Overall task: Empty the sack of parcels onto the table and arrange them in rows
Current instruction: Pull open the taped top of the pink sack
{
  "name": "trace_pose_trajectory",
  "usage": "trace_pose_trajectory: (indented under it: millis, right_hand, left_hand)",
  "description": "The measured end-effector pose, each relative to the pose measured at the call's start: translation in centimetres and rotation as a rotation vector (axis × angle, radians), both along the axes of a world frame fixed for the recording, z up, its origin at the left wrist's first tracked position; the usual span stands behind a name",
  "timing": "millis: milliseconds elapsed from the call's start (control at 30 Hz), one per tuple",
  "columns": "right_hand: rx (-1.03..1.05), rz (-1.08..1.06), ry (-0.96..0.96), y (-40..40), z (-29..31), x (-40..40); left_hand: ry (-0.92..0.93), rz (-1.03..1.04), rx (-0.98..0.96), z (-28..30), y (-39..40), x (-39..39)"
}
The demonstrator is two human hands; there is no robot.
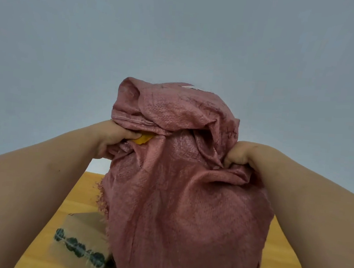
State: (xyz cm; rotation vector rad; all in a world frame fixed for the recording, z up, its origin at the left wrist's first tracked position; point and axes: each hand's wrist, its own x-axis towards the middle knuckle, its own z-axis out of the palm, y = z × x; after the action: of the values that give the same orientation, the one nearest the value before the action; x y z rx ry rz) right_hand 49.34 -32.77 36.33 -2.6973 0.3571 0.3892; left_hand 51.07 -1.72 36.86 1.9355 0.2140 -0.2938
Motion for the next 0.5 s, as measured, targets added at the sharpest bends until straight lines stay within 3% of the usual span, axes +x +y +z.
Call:
trace_pose_trajectory:
  millis: [100, 167, 267, 333, 500]
  right_hand:
    - [-0.139, 0.045, -0.118, 0.1, 1.5, 0.2]
    - [-0.112, 0.008, -0.220, -0.2, 2.6, 0.8]
    - [0.321, -0.156, -0.380, -0.6, 4.7, 2.1]
    - [0.498, -0.218, -0.526, -0.4, 6.5, 3.0]
    - [0.536, -0.317, -0.994, 1.3, 10.3, 3.2]
  left_hand:
    - [-0.007, 0.034, 0.000, 0.3, -0.2, -0.1]
    - [-0.072, 0.075, -0.050, 0.7, -0.2, 0.2]
    - [-0.199, 0.100, -0.167, 2.0, -0.4, 0.6]
    - [-0.256, 0.100, -0.301, 2.9, -0.7, 1.0]
    - [-0.411, 0.216, -0.481, 4.4, -1.6, 1.6]
